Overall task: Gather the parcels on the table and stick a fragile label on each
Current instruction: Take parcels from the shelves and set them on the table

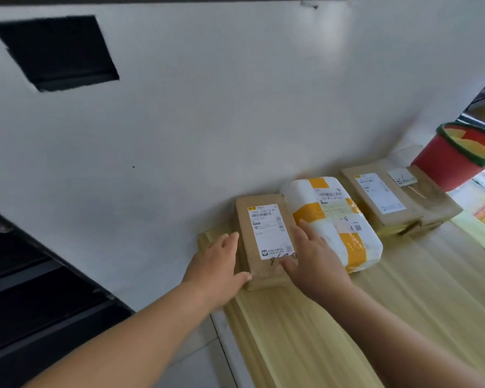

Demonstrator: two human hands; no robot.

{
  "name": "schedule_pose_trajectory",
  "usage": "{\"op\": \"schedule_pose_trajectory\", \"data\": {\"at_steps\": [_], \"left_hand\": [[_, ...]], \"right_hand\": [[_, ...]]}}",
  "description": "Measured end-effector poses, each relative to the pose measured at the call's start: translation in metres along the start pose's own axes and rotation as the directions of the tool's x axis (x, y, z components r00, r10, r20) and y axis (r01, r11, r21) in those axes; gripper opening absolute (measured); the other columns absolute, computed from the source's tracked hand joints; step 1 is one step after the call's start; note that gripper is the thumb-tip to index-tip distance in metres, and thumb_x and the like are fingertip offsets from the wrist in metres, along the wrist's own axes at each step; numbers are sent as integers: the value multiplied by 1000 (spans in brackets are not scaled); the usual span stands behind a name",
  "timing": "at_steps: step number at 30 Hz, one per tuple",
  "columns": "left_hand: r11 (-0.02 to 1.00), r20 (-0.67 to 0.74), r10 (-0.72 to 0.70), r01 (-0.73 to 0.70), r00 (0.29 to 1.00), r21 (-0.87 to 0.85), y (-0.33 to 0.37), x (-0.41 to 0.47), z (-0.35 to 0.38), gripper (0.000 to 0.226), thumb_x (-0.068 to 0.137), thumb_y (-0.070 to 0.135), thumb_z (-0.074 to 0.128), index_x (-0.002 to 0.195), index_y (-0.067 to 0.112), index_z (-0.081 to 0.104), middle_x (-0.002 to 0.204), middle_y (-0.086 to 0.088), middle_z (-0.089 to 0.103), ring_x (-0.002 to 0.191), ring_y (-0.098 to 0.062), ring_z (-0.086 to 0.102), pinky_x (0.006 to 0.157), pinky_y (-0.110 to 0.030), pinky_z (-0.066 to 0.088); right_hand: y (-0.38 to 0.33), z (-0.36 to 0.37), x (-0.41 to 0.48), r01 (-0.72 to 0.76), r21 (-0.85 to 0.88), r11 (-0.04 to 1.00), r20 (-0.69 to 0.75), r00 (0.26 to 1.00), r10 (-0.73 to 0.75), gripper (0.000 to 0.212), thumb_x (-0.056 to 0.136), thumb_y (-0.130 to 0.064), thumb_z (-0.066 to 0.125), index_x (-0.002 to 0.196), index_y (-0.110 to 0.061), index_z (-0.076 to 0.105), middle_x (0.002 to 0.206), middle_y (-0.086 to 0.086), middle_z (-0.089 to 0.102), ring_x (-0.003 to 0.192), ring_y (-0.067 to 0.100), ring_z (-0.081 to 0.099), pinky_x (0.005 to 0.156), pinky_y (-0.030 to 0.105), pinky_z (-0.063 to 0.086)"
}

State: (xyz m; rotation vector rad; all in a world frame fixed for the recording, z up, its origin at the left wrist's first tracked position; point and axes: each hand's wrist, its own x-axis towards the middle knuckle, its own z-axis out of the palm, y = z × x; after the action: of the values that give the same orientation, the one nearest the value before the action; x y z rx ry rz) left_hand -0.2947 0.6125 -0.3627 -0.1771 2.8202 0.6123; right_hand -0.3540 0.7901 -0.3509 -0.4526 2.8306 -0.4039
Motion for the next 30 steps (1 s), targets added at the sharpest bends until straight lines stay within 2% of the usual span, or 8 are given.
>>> {"op": "schedule_pose_trajectory", "data": {"at_steps": [4, 6, 10, 14, 18, 21, 30], "left_hand": [[993, -166, 47, -28, 985, 119, -19, -30, -35, 83, 90, 51, 52, 151, 16, 8, 157, -6, 18, 143, -23, 21, 114, -36, 24], [987, -232, 66, -29, 970, 161, -35, -54, -55, 80, 91, 51, 50, 150, 15, 9, 156, -6, 20, 142, -24, 22, 113, -37, 25], [973, -324, 51, 26, 945, 230, -79, -123, -94, 81, 93, 54, 45, 151, 16, 3, 159, -8, 9, 145, -23, 13, 116, -38, 17], [961, -425, 7, 111, 905, 253, -132, -211, -135, 81, 92, 56, 45, 151, 18, 5, 158, -4, 12, 144, -22, 13, 116, -39, 14], [948, -544, -22, 190, 839, 254, -183, -298, -172, 79, 89, 55, 50, 150, 20, 15, 155, -2, 23, 142, -21, 20, 115, -39, 20], [927, -619, -49, 267, 784, 265, -218, -356, -198, 79, 88, 56, 52, 150, 20, 18, 155, -4, 25, 142, -22, 22, 115, -41, 22], [891, -745, -155, 418, 649, 178, -296, -476, -256, 83, 85, 61, 53, 149, 22, 18, 155, -1, 26, 142, -19, 23, 114, -40, 22]], "right_hand": [[-45, -14, -12, 134, -75, 988, -52, 989, -138, 69, 94, -42, 52, 151, -21, 18, 160, -1, 12, 145, 19, 16, 115, 32, 17], [-73, -17, -23, 200, -119, 972, -79, 974, -211, 66, 94, -41, 51, 150, -20, 21, 159, 0, 16, 145, 19, 17, 115, 32, 15], [-139, -21, -55, 286, -166, 944, -118, 944, -307, 63, 93, -43, 50, 148, -22, 27, 159, -1, 17, 144, 20, 18, 115, 34, 14], [-219, -22, -98, 384, -221, 896, -160, 892, -422, 61, 93, -47, 50, 146, -24, 33, 157, -1, 24, 144, 19, 20, 116, 35, 18], [-309, -20, -146, 487, -282, 827, -185, 818, -545, 57, 95, -50, 44, 145, -24, 35, 155, -1, 29, 143, 19, 24, 115, 35, 18], [-372, -17, -182, 559, -281, 780, -237, 747, -621, 54, 94, -48, 48, 141, -21, 43, 149, 1, 38, 138, 22, 32, 113, 35, 22], [-504, -14, -239, 659, -276, 700, -300, 633, -714, 60, 93, -52, 47, 144, -21, 40, 148, 0, 41, 138, 19, 33, 115, 38, 27]]}}
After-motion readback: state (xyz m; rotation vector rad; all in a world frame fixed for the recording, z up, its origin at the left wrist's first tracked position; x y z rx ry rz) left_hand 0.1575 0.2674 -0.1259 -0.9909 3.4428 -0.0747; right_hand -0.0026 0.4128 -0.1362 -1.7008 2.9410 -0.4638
